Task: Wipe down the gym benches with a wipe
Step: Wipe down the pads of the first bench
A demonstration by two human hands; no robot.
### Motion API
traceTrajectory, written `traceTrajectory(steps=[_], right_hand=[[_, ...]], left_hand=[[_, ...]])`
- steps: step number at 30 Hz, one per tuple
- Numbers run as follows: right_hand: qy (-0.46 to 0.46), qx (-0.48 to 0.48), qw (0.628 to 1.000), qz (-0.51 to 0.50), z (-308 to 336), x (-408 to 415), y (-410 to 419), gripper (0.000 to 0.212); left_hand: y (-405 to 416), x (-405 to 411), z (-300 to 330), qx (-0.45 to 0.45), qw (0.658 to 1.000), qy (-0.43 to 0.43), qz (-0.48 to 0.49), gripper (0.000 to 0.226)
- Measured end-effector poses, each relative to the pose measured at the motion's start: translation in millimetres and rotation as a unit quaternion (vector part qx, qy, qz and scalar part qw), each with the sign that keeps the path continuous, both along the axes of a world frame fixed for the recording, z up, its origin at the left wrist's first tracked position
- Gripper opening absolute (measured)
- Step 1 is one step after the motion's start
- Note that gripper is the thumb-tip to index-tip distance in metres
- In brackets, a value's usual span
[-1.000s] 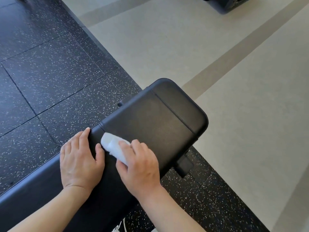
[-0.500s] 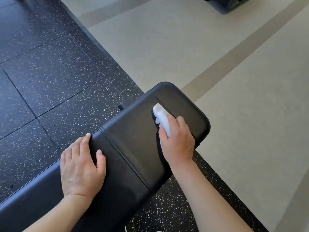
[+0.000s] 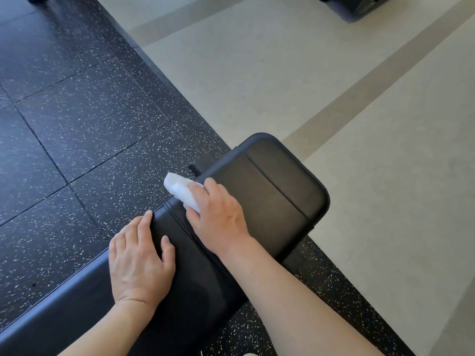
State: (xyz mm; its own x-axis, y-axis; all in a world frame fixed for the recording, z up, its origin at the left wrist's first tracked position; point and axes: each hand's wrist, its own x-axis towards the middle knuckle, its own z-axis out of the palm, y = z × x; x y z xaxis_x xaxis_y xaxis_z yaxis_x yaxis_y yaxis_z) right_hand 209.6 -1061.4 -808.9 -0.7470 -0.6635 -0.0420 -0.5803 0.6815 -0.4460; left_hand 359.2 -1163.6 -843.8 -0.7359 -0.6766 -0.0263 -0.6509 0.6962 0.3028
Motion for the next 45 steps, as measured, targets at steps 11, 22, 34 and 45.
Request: traceTrajectory(steps=[11, 22, 34, 45], right_hand=[[-0.126, -0.026, 0.987, -0.095, 91, 5, 80, 0.033], [-0.118, -0.031, 0.982, -0.143, 230, -4, 82, 0.024], [-0.089, -0.093, 0.971, -0.199, 363, -30, 73, 0.017], [-0.093, -0.124, 0.976, -0.153, 443, -83, 57, 0.023]], left_hand=[[-5, -2, 57, 0.117, 0.983, -0.144, -0.008, 0.062], [-17, 3, 215, 0.201, 0.974, -0.092, -0.058, 0.055], [-82, -56, 366, 0.151, 0.981, -0.025, -0.119, 0.059], [-91, -83, 455, 0.148, 0.984, 0.005, -0.099, 0.057]])
